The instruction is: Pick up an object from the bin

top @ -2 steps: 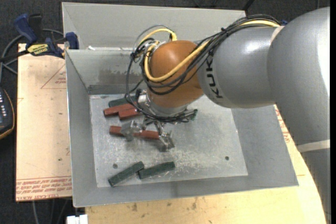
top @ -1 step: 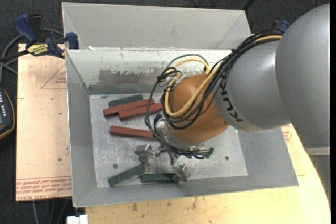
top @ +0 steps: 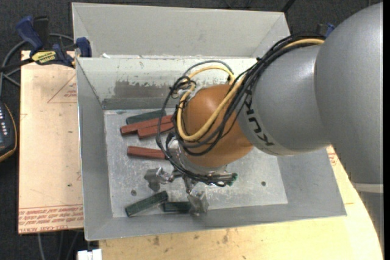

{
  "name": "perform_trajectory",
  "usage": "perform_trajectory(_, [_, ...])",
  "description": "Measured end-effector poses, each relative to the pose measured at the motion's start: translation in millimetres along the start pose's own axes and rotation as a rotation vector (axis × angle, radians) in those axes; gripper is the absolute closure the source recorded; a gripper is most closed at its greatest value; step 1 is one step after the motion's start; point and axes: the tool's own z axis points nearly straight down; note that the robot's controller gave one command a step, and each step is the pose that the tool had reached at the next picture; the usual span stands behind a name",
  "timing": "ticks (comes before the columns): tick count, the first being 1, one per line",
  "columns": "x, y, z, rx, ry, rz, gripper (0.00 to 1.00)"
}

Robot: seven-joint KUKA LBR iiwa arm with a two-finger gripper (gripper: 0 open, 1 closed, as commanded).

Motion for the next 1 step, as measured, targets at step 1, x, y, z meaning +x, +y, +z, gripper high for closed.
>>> perform_trajectory(1, [-10.0, 0.0, 29.8, 0.006, -0.003, 0.092, 0.00])
